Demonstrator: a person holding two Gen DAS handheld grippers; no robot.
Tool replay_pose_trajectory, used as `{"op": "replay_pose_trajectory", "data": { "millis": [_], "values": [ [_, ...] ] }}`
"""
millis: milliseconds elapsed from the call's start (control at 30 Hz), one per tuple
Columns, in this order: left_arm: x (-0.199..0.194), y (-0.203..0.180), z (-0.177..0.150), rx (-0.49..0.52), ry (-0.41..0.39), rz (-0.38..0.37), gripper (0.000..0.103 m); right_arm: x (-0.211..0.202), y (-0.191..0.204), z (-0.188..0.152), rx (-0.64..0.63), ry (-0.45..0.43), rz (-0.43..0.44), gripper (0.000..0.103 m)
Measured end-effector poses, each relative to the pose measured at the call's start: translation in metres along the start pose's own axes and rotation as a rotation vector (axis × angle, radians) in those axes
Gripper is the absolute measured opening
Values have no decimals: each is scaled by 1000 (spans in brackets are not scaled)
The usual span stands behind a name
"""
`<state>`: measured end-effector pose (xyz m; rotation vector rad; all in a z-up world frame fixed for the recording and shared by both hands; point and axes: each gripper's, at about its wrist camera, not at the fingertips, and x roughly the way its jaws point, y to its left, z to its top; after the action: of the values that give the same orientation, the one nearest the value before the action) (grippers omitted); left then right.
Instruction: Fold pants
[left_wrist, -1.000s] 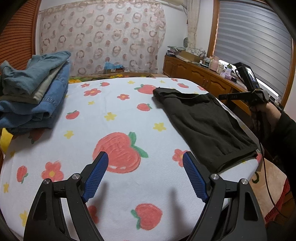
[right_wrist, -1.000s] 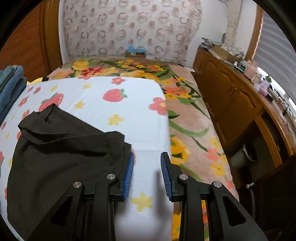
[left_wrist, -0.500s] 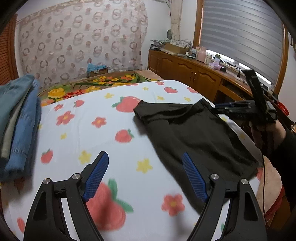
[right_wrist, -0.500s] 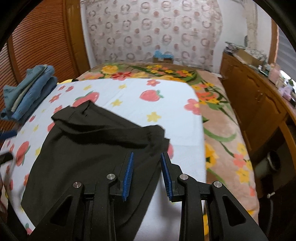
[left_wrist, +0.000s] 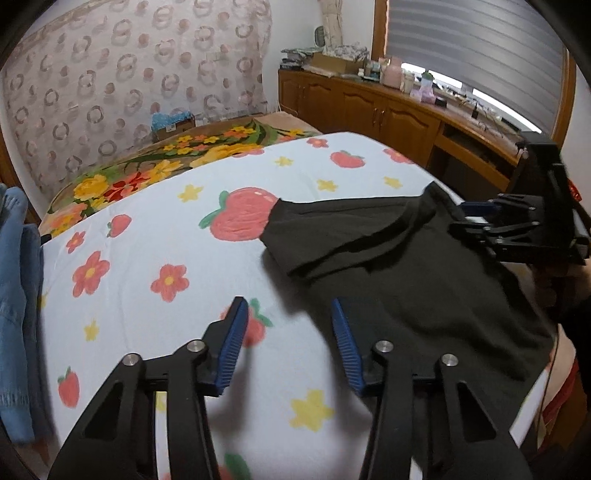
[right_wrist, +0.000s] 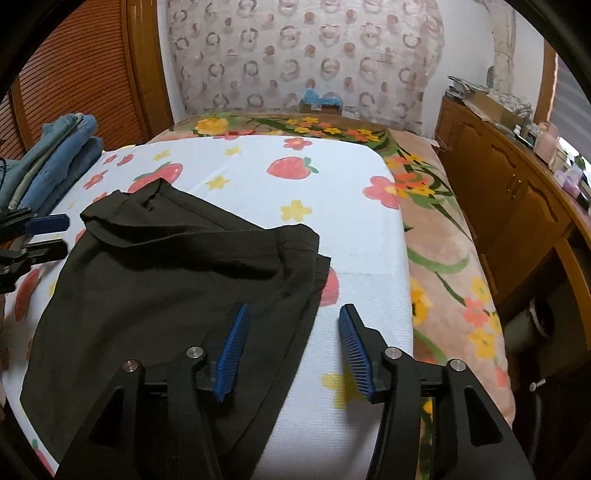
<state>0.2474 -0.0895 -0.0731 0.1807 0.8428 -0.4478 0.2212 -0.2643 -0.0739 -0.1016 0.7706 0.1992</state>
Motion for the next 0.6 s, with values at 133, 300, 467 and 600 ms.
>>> {"op": "replay_pose_trajectory", "data": {
  "millis": [133, 300, 467, 600],
  "values": [
    [10, 8, 7, 0, 22, -27, 32, 2, 7, 2, -2, 4, -17, 62],
    [18, 7, 16, 13, 27, -39, 30, 0, 6, 2, 2, 3, -23, 65],
    [23, 4, 27, 46, 16, -18, 30, -2, 3, 1, 3, 4, -24, 66],
    [27, 6, 40, 50, 4, -7, 30, -2, 2, 1, 2, 4, -24, 67]
  ]
}}
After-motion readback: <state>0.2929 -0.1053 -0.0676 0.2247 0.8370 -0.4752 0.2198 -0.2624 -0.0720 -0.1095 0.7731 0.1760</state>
